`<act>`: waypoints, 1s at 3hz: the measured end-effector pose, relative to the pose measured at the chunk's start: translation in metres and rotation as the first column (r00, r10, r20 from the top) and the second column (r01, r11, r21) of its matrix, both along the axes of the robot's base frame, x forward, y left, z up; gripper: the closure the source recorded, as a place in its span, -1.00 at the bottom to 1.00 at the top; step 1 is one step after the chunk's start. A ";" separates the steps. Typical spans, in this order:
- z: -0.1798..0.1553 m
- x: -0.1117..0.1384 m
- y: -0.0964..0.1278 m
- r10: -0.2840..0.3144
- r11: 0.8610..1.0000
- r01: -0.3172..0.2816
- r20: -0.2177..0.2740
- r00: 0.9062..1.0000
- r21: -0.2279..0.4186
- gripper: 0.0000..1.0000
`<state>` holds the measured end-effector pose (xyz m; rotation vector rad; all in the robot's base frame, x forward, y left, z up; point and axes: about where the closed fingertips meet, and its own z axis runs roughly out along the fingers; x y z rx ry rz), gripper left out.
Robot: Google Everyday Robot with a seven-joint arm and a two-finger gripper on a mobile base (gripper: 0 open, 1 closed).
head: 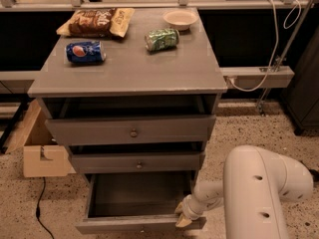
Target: Open bottom drawer
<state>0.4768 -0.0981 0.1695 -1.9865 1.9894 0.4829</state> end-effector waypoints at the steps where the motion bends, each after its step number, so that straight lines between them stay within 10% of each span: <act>1: -0.005 -0.025 -0.010 -0.070 0.996 0.070 -0.012 0.997 0.055 1.00; 3: -0.008 -0.040 -0.011 -0.104 0.990 0.107 -0.032 0.994 0.091 1.00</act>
Offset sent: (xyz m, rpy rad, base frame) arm -0.1739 -0.0772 -0.0342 0.4268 0.0965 -0.4766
